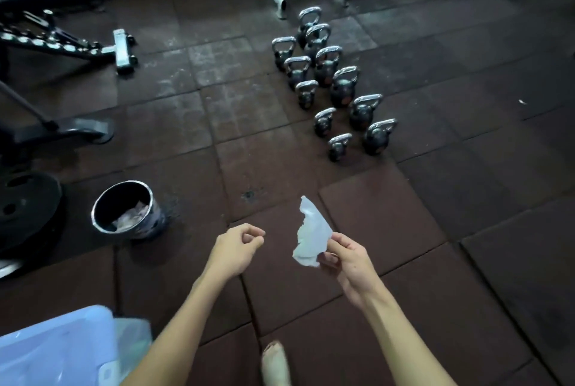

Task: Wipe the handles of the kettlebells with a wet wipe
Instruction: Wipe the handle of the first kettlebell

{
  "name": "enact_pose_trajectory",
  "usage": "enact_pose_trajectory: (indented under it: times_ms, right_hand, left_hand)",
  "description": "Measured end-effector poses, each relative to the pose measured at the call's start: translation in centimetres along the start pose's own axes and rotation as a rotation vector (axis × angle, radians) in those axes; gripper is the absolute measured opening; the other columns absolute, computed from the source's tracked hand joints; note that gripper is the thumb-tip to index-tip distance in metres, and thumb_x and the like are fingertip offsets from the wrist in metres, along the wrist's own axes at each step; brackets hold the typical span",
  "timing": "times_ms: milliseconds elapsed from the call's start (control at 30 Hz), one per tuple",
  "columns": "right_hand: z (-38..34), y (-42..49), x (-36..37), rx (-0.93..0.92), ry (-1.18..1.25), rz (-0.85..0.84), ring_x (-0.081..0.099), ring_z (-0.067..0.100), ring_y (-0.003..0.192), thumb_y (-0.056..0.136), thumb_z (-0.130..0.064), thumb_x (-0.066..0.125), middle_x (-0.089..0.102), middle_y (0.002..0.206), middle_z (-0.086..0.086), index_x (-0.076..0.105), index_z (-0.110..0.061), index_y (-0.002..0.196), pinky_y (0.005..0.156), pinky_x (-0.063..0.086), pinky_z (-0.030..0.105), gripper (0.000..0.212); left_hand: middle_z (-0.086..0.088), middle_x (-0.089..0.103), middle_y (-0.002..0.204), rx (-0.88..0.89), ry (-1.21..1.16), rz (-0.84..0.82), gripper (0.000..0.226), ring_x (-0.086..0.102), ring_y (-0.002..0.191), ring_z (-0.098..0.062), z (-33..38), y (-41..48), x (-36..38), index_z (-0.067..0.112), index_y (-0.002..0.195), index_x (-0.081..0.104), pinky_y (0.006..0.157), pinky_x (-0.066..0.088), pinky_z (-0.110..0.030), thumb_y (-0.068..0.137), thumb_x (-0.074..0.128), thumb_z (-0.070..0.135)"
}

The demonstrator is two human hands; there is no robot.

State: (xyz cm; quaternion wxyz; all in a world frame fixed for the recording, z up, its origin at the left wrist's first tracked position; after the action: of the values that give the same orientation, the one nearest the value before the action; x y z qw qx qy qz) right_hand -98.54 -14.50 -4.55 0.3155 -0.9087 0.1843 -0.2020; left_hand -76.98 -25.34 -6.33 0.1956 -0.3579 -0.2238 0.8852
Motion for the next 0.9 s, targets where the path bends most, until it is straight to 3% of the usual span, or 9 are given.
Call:
enact_pose_trajectory:
  times_ms: [100,267,333,433,533,633,800,900]
  right_hand:
    - [-5.1,5.3,-4.4,-0.018,0.013,0.071,0.059,0.005,0.048,0.097,-0.006,0.063,0.065,0.061,-0.002,0.07,-0.005,0.102,0.082,0.047,0.041,0.008]
    - [-12.5,15.8,-11.2,-0.014,-0.022,0.158,0.06,0.01,0.053,0.097,-0.005,0.064,0.067,0.062,0.002,0.072,-0.002,0.101,0.061,0.05,0.026,0.009]
    - [-14.8,20.4,-14.0,-0.009,-0.065,0.164,0.064,0.016,0.061,0.096,-0.007,0.067,0.072,0.071,0.007,0.072,0.003,0.104,0.062,0.051,0.025,0.013]
    - [-17.6,27.3,-18.1,0.0,-0.112,0.235,0.065,0.023,0.072,0.094,-0.007,0.07,0.072,0.072,0.005,0.073,0.004,0.101,0.073,0.055,0.035,0.014]
    - [-20.4,34.4,-21.3,0.025,-0.129,0.299,0.069,0.023,0.074,0.091,-0.009,0.072,0.075,0.074,0.005,0.077,-0.008,0.091,0.086,0.059,0.047,0.006]
    - [-22.3,42.6,-24.0,0.055,-0.185,0.337,0.07,0.022,0.075,0.087,-0.013,0.075,0.077,0.078,0.007,0.079,-0.013,0.083,0.085,0.06,0.052,0.005]
    - [-23.0,57.3,-27.2,-0.018,-0.484,0.364,0.073,0.015,0.079,0.08,-0.025,0.075,0.077,0.075,-0.008,0.078,-0.022,0.082,0.076,0.06,0.036,0.005]
    - [-22.4,65.3,-28.3,-0.11,-0.631,0.362,0.069,0.01,0.08,0.085,-0.026,0.072,0.073,0.075,-0.01,0.075,-0.023,0.08,0.063,0.047,0.022,0.006]
  left_hand:
    - [0.013,0.071,0.087,0.043,0.063,-0.055,0.012,0.067,0.088,-0.008,6.2,6.8,3.6,0.037,0.099,0.074,0.073,0.049,-0.025,0.094,0.065,0.032]
    - [0.011,0.07,0.087,0.019,0.034,-0.051,0.013,0.068,0.088,-0.011,15.3,18.8,9.2,0.037,0.096,0.074,0.079,0.053,-0.027,0.094,0.063,0.03]
    - [0.011,0.07,0.089,0.003,0.019,-0.029,0.013,0.067,0.09,-0.012,18.2,23.3,11.5,0.037,0.095,0.074,0.082,0.053,-0.029,0.095,0.063,0.03]
    - [0.011,0.071,0.091,-0.028,0.011,0.006,0.012,0.068,0.094,-0.014,21.5,29.4,14.9,0.038,0.093,0.074,0.085,0.053,-0.031,0.093,0.064,0.032]
    - [0.011,0.071,0.092,-0.069,0.01,0.006,0.013,0.067,0.097,-0.015,24.2,34.9,18.0,0.036,0.095,0.075,0.087,0.053,-0.031,0.093,0.063,0.032]
    - [0.013,0.07,0.092,-0.115,0.01,0.005,0.013,0.067,0.097,-0.014,25.7,40.8,20.8,0.035,0.096,0.075,0.088,0.053,-0.031,0.093,0.063,0.031]
    - [0.017,0.071,0.09,-0.167,0.03,0.104,0.01,0.068,0.095,-0.01,25.0,51.8,25.9,0.037,0.09,0.074,0.087,0.053,-0.029,0.091,0.066,0.031]
    - [0.018,0.071,0.091,-0.142,0.037,0.165,0.01,0.067,0.093,-0.007,23.4,58.2,29.5,0.036,0.095,0.076,0.083,0.049,-0.026,0.091,0.068,0.031]
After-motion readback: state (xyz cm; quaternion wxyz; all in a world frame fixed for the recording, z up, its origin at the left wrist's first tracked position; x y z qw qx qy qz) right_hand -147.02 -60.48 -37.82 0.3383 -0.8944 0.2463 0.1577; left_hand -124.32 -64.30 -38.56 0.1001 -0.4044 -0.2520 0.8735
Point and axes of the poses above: each hand's wrist, its own y-axis towards the middle knuckle, its own x-axis out of the palm, z = x × y, the point moved 1 cm from there along y, towards the middle knuckle
